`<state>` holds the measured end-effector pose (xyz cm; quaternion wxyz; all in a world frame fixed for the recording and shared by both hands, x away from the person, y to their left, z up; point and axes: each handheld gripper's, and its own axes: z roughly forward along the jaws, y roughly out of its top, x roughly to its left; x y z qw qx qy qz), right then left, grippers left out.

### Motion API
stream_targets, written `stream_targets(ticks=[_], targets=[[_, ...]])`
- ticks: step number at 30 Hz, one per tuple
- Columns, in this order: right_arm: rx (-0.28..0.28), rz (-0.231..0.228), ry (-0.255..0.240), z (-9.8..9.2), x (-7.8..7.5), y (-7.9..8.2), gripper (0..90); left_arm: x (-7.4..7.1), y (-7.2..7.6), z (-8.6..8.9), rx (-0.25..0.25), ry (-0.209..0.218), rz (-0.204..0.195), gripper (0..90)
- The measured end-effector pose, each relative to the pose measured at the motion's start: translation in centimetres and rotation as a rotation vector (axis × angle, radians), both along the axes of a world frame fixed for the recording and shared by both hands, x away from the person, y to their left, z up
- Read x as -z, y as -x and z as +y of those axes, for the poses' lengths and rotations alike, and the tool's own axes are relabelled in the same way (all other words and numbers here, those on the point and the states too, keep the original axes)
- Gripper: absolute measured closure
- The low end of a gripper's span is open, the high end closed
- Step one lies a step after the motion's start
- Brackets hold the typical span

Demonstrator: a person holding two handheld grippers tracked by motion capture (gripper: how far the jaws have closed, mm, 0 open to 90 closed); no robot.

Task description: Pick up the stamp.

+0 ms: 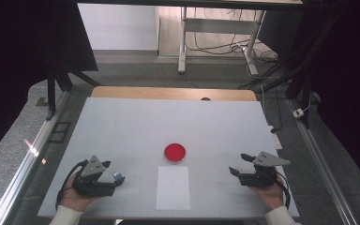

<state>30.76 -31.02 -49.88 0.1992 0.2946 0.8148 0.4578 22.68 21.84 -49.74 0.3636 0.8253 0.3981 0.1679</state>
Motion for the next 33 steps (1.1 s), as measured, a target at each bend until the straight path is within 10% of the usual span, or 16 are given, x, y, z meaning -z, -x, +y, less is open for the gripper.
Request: stream_targets(ticks=[33], targets=[[-0.006, 0.000, 0.026, 0.0, 0.1, 0.0, 25.5, 1.6, -0.4, -0.1, 0.041, -0.033, 0.024, 71.6]])
